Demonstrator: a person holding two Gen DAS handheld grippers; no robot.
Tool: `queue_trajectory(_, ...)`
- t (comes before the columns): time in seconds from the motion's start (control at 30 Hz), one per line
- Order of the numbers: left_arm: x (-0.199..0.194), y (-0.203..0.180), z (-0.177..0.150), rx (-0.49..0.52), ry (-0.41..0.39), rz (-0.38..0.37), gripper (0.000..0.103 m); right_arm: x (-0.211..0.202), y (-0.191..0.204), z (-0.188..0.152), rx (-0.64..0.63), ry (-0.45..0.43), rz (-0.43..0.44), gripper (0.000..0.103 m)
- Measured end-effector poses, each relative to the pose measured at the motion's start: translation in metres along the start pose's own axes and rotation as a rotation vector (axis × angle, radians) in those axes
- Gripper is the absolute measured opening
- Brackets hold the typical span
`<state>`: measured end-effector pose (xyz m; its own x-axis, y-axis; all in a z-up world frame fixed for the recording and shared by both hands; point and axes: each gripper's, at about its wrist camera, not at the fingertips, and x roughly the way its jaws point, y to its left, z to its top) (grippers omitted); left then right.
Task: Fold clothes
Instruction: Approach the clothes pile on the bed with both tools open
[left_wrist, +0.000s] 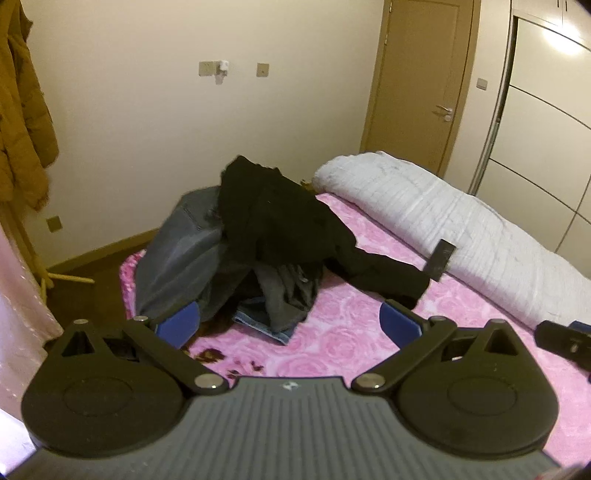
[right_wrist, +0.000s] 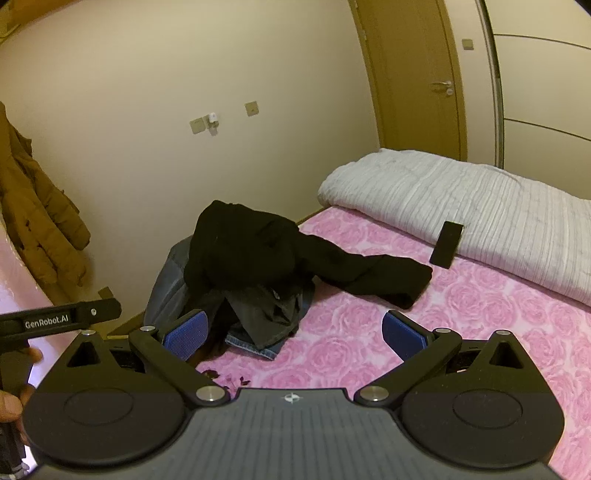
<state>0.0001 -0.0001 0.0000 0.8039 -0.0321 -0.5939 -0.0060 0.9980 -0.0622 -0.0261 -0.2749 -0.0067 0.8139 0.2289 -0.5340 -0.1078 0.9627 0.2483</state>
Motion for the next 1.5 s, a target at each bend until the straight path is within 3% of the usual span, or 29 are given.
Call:
queue_trajectory(0.23,-0.014,-0.026,-0.019,0.061,-0.05,0.036,0.102,0.002,0.004,-0.003,-0.021,0.011,-0.018,0.103)
queue_trajectory(0.43,0.006,0.003,-0.009,-0.007,0.034,-0.043,0.102,0.012,0.001,-0.011,-0.013,0.033,-0.031,0.103)
queue_trajectory(0.93,0.002,0.021,-0.015,-0.047,0.058,-0.032,0.102,0.026,0.014,-0.01,-0.055,0.072,-0.027,0.103)
queue_trajectory(1.5,0.005,0.013,-0.019,-0.039,0.078,-0.028,0.102,0.035,0.014,-0.012,-0.041,0.097,-0.029,0.103)
